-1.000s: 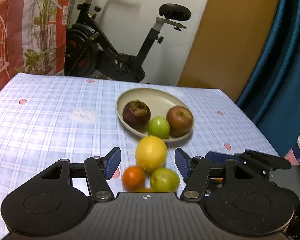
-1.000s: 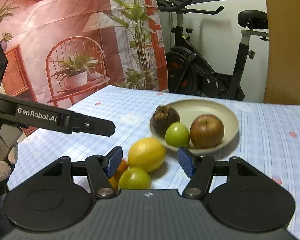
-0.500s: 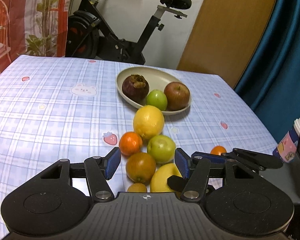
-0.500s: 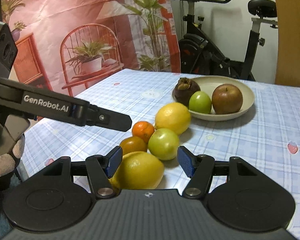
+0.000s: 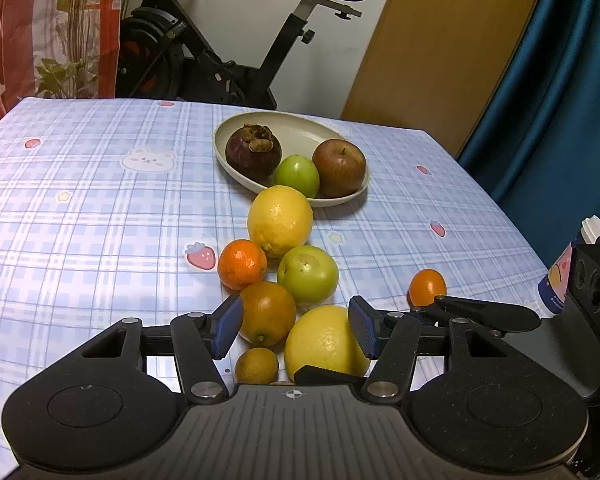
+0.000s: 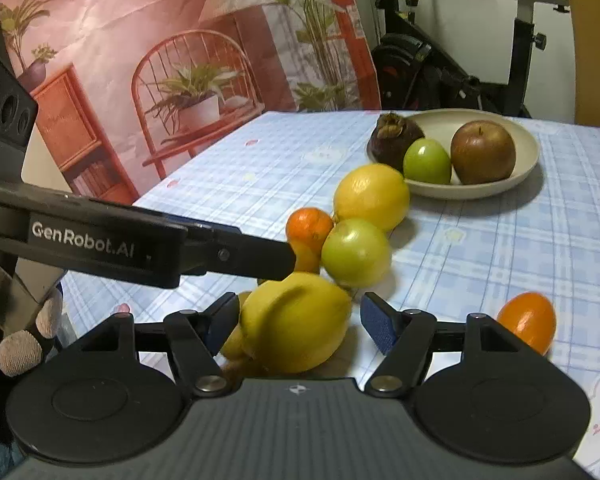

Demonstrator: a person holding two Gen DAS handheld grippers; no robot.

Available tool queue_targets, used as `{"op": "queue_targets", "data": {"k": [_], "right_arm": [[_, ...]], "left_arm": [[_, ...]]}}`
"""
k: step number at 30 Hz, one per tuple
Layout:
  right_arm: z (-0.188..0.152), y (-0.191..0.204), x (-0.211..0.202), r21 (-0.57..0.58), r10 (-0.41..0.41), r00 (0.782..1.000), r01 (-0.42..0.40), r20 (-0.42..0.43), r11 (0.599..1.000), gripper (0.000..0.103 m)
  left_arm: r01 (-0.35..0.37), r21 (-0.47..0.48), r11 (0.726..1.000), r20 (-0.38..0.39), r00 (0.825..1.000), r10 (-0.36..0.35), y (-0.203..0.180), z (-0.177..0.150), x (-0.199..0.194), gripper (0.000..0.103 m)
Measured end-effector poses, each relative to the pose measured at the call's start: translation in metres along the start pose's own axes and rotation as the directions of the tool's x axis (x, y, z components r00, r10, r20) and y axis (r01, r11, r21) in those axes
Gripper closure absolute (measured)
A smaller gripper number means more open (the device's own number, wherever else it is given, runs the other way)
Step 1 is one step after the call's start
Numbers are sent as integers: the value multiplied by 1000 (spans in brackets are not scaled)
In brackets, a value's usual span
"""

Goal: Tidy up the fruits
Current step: 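Move the open left gripper back down to the large yellow grapefruit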

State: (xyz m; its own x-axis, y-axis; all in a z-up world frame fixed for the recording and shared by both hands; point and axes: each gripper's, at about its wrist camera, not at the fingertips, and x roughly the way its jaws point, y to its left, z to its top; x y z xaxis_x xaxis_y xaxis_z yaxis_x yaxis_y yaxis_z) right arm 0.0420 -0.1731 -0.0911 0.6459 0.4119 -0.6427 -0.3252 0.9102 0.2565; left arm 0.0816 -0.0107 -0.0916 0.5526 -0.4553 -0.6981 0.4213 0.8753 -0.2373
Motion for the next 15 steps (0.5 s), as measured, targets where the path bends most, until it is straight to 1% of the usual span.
{"op": "queue_targets", "data": {"k": [2, 4, 6, 9, 12, 15], "right_arm": [[-1, -1, 1, 7, 1, 1000, -1, -8, 1000, 33], [-1, -2, 2, 19, -1, 1000, 1, -11, 1000, 38], [-2, -5, 2, 30, 6, 1000, -6, -12, 1000, 38], [-2, -3, 1, 17, -1, 1000, 1, -13, 1000, 38], [-2, 0, -2, -11, -41, 999, 41, -7, 999, 38], [-2, -5, -7, -8, -93, 996, 93, 7, 996, 38]], "left_arm": [[4, -2, 1000, -4, 1000, -4, 0, 0, 1, 47], [8, -2, 1000, -6, 1000, -8, -1, -1, 1, 49], [16, 0, 1000, -11, 1000, -16, -2, -1, 2, 49], [23, 5, 1000, -18, 1000, -23, -4, -2, 3, 49], [32, 9, 999, -28, 999, -32, -7, -3, 6, 49], [44, 20, 999, -37, 998, -43, -11, 0, 9, 49]]}}
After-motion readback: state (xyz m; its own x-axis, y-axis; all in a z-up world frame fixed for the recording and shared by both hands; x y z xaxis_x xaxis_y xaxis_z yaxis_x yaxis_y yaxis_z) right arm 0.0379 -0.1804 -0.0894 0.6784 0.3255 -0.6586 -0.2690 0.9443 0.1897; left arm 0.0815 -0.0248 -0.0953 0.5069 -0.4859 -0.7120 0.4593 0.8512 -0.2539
